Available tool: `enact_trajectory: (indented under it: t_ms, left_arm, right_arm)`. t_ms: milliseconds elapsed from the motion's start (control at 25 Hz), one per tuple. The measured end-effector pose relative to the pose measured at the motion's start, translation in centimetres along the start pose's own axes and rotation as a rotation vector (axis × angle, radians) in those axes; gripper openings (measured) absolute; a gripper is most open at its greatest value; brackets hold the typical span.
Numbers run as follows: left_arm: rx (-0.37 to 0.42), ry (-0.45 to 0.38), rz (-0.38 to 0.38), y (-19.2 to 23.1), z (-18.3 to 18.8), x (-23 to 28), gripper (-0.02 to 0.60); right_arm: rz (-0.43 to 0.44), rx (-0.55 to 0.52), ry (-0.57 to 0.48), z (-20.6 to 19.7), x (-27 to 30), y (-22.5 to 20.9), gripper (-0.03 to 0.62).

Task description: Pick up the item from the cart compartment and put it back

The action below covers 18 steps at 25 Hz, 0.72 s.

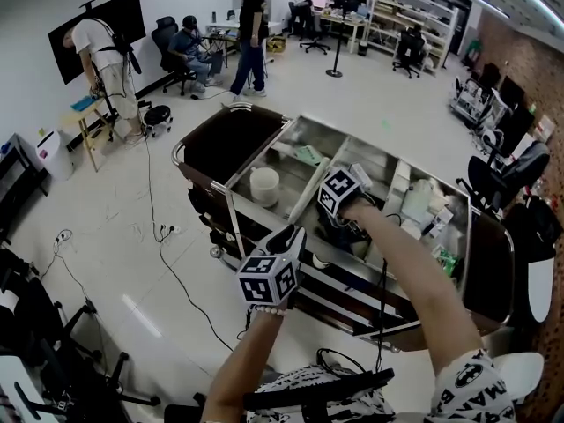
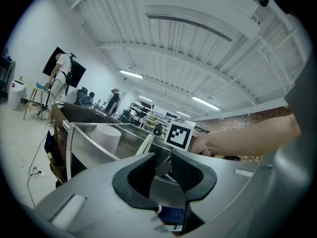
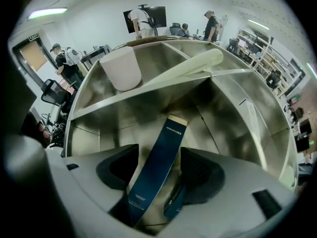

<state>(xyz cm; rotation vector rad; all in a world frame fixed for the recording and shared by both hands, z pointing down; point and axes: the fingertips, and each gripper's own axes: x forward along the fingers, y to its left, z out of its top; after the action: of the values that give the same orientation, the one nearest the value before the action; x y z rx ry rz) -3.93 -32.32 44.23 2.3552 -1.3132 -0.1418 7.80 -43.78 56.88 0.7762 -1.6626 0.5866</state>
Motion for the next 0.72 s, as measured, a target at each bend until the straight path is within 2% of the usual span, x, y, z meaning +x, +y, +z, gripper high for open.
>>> enact_trajectory:
  t_ms: [120,440,560,720]
  left_arm:
    - [-0.024,0.019,0.031,0.8,-0.5,0.6,0.098]
    - [-0.054,0.003,0.015,0.6,-0.5,0.8,0.098]
    - [-0.053,0.005,0.01,0.4,-0.6,0.6,0.098]
    - [-0.049,0.002,0.003,0.1,-0.5,0.6,0.098]
  right_arm:
    - [-0.003,-0.001,0.033,-0.5,0.6,0.2,0.272]
    - [-0.021,-0.017,0.058,-0.6,1.1,-0.1,0.205]
    - [0.027,0.029,0.007,-0.3,0.6,0.3,0.195]
    - [0.122,0.135,-0.118,0.3,-1.6,0.6,0.192]
